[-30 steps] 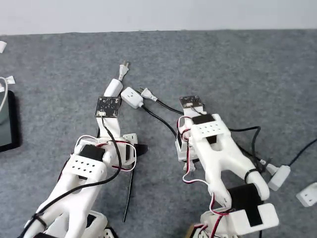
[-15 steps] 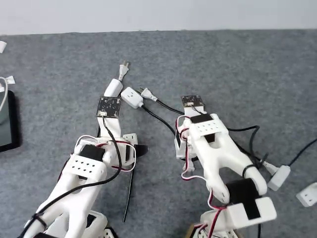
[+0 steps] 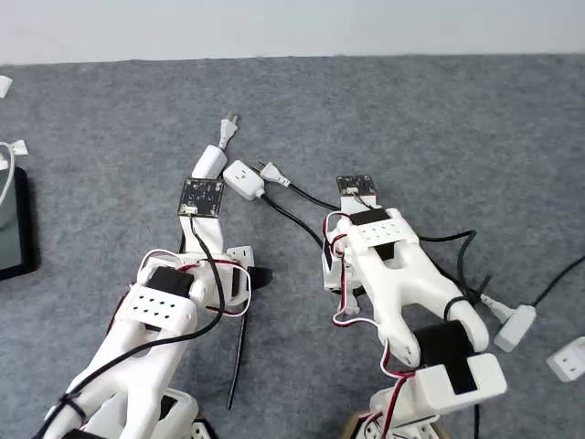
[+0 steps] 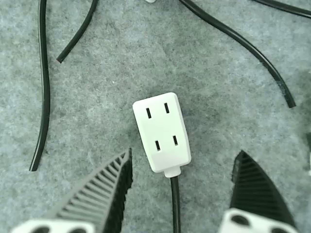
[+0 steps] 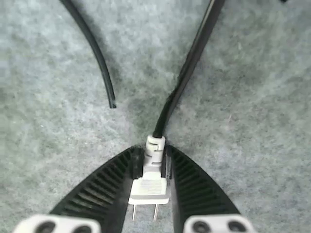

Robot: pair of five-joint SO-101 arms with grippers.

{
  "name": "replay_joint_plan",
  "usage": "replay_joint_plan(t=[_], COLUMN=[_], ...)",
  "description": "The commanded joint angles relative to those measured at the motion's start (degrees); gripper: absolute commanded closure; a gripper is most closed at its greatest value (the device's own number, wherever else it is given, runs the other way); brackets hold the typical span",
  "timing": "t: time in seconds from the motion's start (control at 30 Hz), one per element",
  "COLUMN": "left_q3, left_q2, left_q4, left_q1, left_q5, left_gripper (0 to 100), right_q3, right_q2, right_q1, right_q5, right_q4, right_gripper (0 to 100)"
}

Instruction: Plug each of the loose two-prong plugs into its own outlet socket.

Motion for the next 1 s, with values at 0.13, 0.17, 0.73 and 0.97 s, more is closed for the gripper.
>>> replay_joint_plan(t=[0.13,0.17,0.73,0.97], left_q3=[-0.4,-0.4,-1.45,-8.31], left_q2=[-0.18,-0.18,0.0,15.03], left_q4=[-1.23,-1.23,0.0,-0.79], left_q1=[0.18,0.18,-4.84,-7.38], left_q5=[-2.11,-2.11,-2.37,-7.12], left_gripper=[69,69,74,96], right_q3=[-3.69,-3.69,-5.19,-5.36], right_q2=[-0.13,-0.04,-8.13,-25.1], right_q1=[1.1,1.01,3.12,1.45], right_q5=[-0.53,-0.53,1.49,4.22], right_q4=[-1.1,-1.1,2.77,9.54], right_gripper=[92.3,92.4,99.1,99.1])
